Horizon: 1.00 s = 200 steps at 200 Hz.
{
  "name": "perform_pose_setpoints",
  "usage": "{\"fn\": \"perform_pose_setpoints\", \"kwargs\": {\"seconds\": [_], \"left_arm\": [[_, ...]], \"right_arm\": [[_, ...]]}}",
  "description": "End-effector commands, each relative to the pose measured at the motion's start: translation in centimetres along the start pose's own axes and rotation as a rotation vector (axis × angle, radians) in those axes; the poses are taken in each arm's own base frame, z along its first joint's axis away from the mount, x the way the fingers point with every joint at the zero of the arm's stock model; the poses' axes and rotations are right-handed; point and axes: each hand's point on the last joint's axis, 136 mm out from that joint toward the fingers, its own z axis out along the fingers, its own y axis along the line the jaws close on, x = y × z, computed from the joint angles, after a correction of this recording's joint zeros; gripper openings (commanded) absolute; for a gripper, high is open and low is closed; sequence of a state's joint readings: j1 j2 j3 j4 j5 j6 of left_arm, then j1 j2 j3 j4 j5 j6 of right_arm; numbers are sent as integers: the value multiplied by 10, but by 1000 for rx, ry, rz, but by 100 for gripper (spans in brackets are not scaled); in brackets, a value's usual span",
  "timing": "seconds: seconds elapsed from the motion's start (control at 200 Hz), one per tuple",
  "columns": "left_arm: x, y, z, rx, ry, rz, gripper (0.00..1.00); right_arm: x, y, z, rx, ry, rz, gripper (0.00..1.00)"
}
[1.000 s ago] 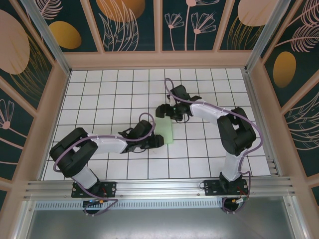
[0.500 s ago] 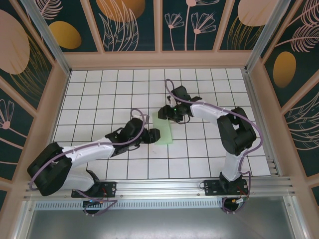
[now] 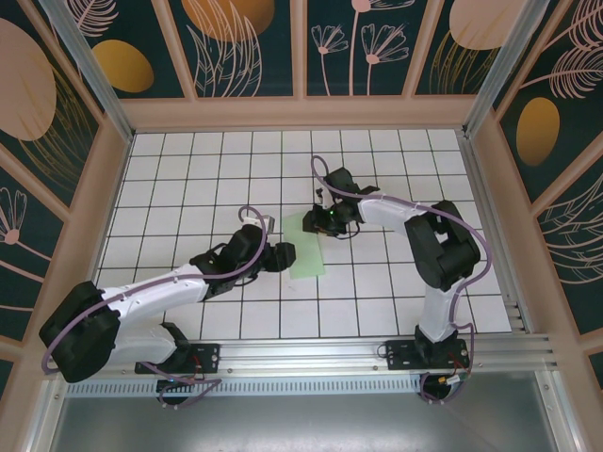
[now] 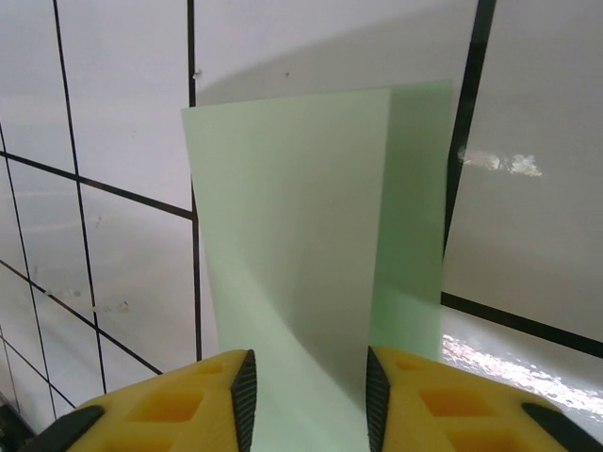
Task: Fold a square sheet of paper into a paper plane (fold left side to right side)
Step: Fold the triangle a second time at the center of the table.
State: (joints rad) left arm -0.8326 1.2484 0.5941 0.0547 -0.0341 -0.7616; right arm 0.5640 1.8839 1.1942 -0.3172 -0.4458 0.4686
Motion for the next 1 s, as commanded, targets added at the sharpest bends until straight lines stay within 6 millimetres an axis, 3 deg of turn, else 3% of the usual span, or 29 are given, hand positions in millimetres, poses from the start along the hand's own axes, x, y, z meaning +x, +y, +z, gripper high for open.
{"fn": "perform_pose_setpoints", "kwargs": {"seconds": [0.0, 0.195, 0.45, 0.631, 0.781, 0.816, 0.996], "left_arm": [[2, 6, -2, -27, -1, 29, 63], [4, 9, -2, -36, 0, 29, 63], [4, 10, -2, -42, -2, 32, 64], [4, 10, -1, -43, 3, 38, 64], [2, -7, 0, 44, -1, 73, 64], [1, -12, 0, 71, -5, 81, 64], [-4, -37, -5, 189, -35, 142, 62]], "right_arm": [[5, -3, 5, -17, 23, -5, 35], [7, -3, 4, -23, 28, -5, 22], [4, 2, -10, -22, 3, -16, 7], [12, -1, -20, -3, -3, -13, 4], [19, -6, -24, 20, 5, 28, 4], [13, -17, -31, 31, -13, 71, 4], [16, -26, -48, 3, -18, 171, 0]]}}
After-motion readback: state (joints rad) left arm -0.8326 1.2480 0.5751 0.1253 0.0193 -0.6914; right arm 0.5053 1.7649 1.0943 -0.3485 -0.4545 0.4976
